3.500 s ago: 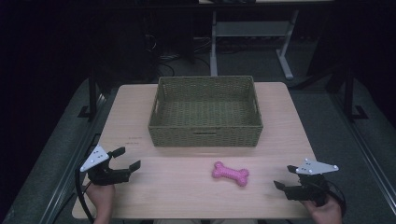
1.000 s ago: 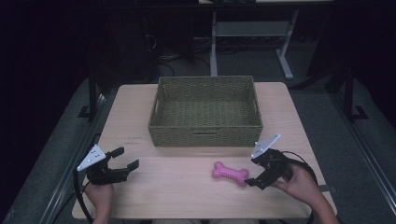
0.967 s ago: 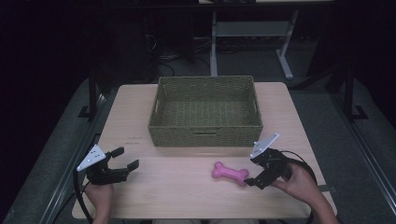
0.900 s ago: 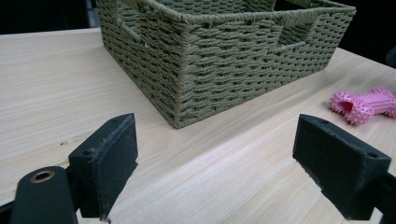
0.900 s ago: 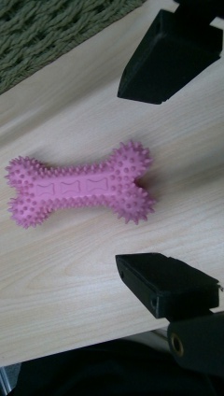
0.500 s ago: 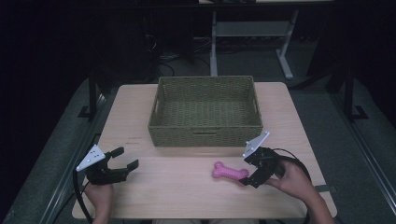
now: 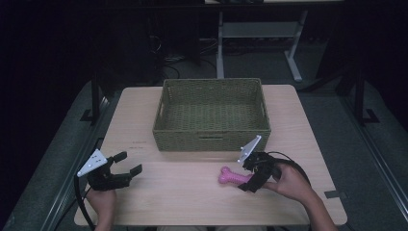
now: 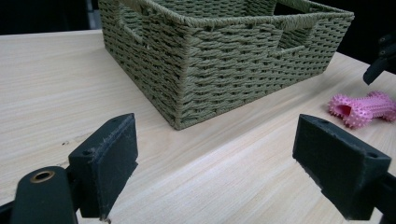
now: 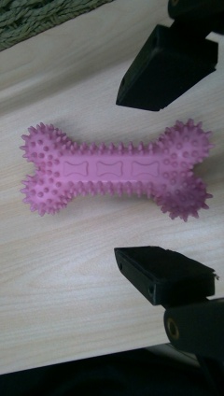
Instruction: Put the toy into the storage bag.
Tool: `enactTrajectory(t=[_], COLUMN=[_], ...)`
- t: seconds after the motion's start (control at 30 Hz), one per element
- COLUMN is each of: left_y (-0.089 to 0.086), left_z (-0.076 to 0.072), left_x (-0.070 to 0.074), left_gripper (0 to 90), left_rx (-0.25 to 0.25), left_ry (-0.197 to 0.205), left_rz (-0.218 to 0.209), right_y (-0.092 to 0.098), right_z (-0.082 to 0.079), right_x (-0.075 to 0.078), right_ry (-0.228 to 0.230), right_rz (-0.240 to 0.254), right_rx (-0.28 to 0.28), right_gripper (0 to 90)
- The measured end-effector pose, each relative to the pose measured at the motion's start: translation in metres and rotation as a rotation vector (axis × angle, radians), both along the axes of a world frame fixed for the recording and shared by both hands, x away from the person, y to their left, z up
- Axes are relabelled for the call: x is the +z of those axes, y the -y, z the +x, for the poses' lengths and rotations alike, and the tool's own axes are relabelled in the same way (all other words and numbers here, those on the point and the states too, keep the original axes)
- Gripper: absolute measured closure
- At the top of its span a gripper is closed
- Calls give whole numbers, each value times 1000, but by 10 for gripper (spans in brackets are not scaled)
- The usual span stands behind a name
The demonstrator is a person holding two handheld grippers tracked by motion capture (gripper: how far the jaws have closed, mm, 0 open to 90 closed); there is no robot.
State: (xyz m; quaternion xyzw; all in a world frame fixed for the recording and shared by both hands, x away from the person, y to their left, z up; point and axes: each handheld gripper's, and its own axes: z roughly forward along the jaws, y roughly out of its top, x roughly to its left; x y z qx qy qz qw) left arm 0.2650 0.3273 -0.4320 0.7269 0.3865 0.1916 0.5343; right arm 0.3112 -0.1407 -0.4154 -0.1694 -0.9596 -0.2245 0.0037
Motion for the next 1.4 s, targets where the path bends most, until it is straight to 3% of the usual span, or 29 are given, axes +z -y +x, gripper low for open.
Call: enactTrajectory(t=[0.27, 0.5, 0.87, 1.4], left_y=[0, 0, 0, -2], left_z=[0, 0, 0, 0], left_x=[0, 0, 0, 0], left_gripper=[135, 135, 135, 135], left_rx=[-1, -1, 2, 3], left_ry=[-2, -1, -1, 2], left_rz=[-2, -3, -4, -6], right_y=[-7, -12, -15, -21], right_z=[5, 7, 12, 13], right_x=[-6, -10, -18, -24], right_ry=[-7, 7, -27, 3], right_rz=[-9, -21, -45, -79], right_rx=[14, 34, 43, 57], right_gripper=[245, 325, 389, 486])
